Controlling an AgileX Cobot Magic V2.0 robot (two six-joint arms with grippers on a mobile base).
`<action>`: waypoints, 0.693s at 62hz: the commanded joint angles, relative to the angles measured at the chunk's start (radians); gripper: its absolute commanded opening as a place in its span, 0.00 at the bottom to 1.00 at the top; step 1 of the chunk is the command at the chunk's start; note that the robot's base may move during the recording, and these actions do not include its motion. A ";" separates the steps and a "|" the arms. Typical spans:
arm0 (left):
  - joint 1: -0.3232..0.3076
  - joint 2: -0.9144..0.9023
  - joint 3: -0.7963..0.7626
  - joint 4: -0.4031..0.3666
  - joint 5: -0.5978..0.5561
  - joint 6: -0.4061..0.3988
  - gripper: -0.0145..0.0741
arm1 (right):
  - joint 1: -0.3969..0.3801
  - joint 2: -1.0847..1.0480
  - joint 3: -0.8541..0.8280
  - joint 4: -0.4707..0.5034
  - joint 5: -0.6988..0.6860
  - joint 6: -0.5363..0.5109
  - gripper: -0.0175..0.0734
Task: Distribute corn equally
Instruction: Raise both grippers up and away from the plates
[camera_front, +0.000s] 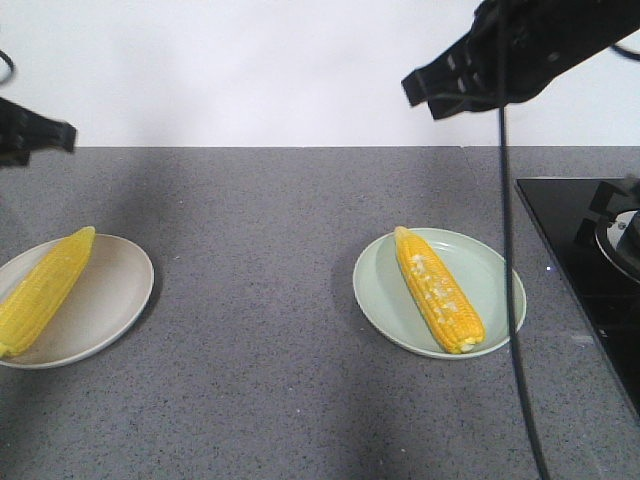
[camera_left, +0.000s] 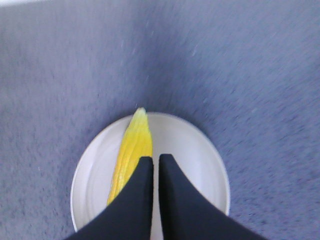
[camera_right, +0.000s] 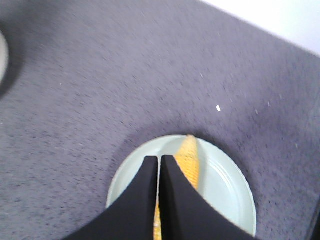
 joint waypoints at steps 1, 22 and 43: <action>-0.001 -0.113 -0.020 -0.036 -0.078 0.041 0.15 | 0.000 -0.105 -0.024 0.031 -0.060 -0.040 0.18; -0.001 -0.447 0.288 -0.198 -0.337 0.180 0.15 | 0.000 -0.400 0.207 0.069 -0.229 -0.126 0.19; -0.001 -0.787 0.906 -0.271 -0.619 0.188 0.15 | -0.002 -0.902 1.128 0.066 -0.720 -0.121 0.19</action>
